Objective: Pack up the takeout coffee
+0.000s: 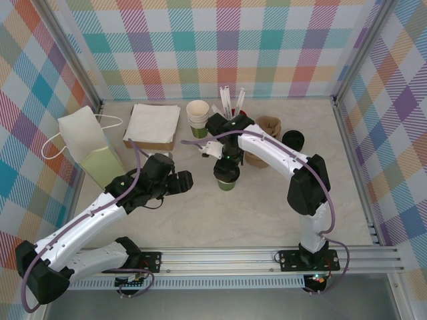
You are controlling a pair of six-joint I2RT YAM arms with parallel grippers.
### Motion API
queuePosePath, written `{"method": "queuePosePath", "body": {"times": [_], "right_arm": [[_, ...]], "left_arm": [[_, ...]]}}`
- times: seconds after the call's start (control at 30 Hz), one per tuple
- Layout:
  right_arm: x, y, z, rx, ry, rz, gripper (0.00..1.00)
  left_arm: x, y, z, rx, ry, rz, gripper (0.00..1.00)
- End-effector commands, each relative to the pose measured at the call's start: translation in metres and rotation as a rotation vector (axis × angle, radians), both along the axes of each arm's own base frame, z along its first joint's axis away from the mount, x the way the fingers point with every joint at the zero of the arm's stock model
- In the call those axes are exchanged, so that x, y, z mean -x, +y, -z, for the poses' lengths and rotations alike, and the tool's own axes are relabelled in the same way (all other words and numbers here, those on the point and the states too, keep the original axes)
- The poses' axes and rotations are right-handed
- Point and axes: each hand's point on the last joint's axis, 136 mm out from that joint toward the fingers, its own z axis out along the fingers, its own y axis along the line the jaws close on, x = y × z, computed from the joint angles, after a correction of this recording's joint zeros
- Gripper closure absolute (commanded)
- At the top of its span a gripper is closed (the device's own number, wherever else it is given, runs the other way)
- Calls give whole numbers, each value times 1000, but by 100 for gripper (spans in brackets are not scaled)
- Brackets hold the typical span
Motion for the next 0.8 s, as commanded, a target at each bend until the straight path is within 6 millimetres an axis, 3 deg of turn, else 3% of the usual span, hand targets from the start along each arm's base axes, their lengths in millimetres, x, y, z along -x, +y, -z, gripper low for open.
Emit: {"method": "queuePosePath", "body": {"times": [0.0,0.53,0.77], "right_arm": [[4,5,0,-4,29,-14,25],[4,8,-3,-21,34,-3,12],[4,7,-10,-27,21,11,2]], "left_arm": [[0,2,3,-15,2,-1,20],[0,2,7,-22,9,1,20],[1,2,7,-16,10,0,19]]}}
